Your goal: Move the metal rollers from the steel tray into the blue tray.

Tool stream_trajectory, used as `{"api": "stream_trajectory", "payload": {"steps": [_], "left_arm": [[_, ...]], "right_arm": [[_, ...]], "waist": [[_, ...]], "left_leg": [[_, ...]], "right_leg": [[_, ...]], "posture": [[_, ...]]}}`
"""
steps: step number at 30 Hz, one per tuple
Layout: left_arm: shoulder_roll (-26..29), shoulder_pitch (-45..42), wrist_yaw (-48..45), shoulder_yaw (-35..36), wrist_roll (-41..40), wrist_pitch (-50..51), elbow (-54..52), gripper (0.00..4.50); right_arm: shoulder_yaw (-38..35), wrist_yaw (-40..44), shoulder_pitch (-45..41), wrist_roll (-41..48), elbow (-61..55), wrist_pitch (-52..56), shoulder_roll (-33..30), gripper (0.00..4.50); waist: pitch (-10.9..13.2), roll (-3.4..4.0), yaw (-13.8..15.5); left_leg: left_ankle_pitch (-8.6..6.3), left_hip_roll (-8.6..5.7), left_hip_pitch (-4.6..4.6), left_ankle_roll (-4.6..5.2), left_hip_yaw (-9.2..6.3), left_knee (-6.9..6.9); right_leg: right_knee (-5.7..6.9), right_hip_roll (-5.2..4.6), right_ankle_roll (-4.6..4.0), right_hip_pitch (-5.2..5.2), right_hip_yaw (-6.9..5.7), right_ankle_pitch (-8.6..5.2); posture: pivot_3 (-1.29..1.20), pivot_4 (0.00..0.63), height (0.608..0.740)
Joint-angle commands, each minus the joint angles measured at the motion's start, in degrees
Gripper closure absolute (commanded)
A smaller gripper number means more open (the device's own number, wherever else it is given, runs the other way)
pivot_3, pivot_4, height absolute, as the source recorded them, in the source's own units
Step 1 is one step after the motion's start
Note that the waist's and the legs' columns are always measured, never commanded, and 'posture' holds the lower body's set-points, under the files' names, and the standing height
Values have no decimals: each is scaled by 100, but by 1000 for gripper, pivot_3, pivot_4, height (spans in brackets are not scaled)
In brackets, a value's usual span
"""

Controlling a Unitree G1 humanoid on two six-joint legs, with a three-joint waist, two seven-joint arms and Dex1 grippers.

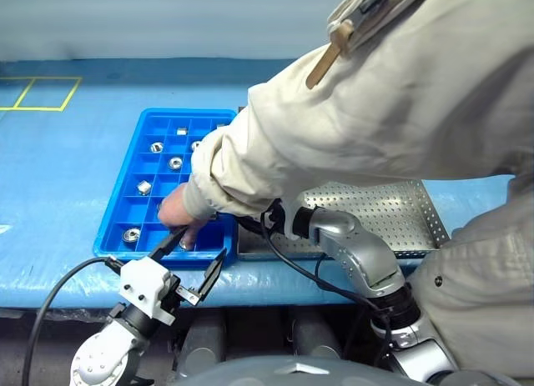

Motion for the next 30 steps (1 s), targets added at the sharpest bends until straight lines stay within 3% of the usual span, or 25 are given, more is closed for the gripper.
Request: {"api": "stream_trajectory", "payload": {"steps": [1,30], "left_arm": [[30,-52,-37,13,-65,-18,-28,0],[-14,-110,72,69,-40,14,-119,0]], "right_arm": [[-93,-60,4,130,-274,26,32,61],[-151,-201,-81,216,-202,-16,10,61]], "waist": [[0,0,-1],[-1,-1,7]], "left_leg": [[0,0,1,0,0,0],[0,0,8,0,-1,3]], "right_leg": [[0,0,0,1,0,0],[1,0,1,11,1,1]], "posture": [[65,150,740],[78,150,740]]}}
